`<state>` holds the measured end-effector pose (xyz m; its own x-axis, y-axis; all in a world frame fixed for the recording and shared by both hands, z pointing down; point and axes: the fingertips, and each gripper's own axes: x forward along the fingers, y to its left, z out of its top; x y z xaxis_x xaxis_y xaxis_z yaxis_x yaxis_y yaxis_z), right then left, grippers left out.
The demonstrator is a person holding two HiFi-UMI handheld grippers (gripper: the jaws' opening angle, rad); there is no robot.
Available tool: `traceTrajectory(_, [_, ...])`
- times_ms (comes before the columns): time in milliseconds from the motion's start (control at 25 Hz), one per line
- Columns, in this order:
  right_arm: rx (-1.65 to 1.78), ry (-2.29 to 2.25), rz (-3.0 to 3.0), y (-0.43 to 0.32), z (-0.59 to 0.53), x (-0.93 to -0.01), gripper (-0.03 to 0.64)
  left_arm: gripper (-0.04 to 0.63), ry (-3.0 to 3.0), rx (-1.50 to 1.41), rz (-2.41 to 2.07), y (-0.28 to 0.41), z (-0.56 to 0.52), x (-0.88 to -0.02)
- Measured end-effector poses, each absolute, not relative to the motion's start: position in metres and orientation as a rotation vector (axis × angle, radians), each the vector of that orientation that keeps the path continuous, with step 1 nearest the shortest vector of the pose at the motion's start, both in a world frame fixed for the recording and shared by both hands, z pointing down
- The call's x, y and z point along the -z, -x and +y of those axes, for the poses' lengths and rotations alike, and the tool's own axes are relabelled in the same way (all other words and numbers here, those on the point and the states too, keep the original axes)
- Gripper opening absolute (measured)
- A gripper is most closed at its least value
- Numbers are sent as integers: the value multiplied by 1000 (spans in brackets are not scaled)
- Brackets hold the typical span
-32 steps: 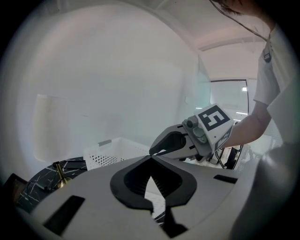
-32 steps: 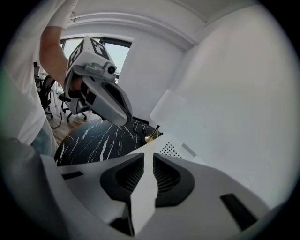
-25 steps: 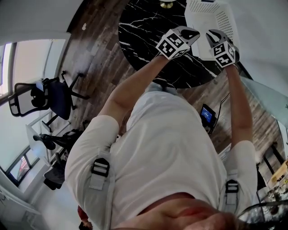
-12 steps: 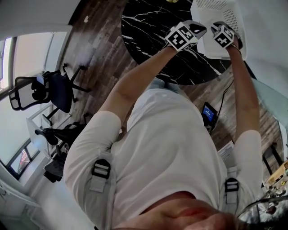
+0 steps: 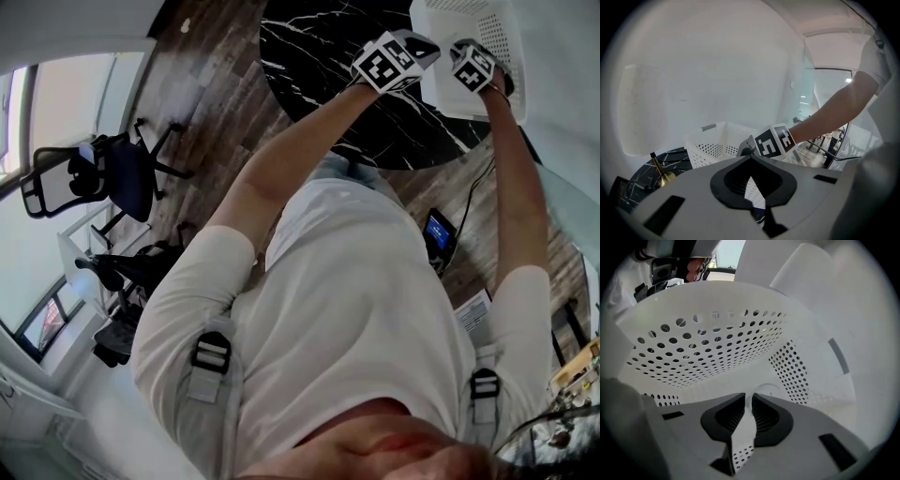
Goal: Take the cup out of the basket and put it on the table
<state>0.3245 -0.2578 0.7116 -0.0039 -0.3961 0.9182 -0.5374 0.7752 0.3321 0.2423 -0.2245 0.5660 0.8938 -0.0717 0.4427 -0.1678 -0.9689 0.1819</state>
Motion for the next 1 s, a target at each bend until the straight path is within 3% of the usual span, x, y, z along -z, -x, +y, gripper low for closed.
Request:
traceTrajectory(520, [-99,-762,-1617,-330,-245,-702,32,5,-2852,-639,-153,-247,-212,-559])
traceTrajectory(1000, [29,-768,-1639,-323,-234,-623,32,5,-2865,-503,-201,-233,-200,-530])
